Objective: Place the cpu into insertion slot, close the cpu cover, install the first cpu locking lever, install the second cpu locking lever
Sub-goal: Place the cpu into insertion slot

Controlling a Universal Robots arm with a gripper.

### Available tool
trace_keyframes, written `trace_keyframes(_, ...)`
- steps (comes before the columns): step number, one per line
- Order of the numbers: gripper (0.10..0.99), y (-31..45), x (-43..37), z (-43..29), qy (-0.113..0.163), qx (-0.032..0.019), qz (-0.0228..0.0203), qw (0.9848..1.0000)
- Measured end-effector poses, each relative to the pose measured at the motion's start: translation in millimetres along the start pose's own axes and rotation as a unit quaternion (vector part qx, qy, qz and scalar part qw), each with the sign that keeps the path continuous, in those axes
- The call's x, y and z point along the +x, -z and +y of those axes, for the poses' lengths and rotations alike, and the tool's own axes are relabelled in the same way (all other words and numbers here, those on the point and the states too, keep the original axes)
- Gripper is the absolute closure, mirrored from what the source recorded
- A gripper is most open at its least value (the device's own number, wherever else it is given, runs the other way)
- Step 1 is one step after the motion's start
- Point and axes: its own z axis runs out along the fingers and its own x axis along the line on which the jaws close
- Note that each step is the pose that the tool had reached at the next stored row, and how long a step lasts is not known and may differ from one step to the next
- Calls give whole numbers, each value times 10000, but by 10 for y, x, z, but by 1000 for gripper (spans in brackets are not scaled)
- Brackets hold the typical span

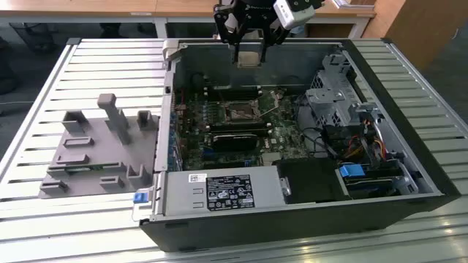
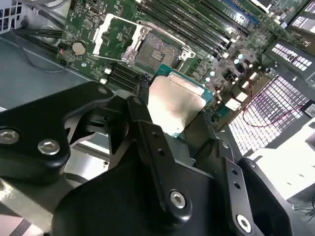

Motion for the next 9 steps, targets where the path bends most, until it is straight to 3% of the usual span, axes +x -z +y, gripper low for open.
trace_keyframes(9,549,0,0,0,-4,0,0,10000)
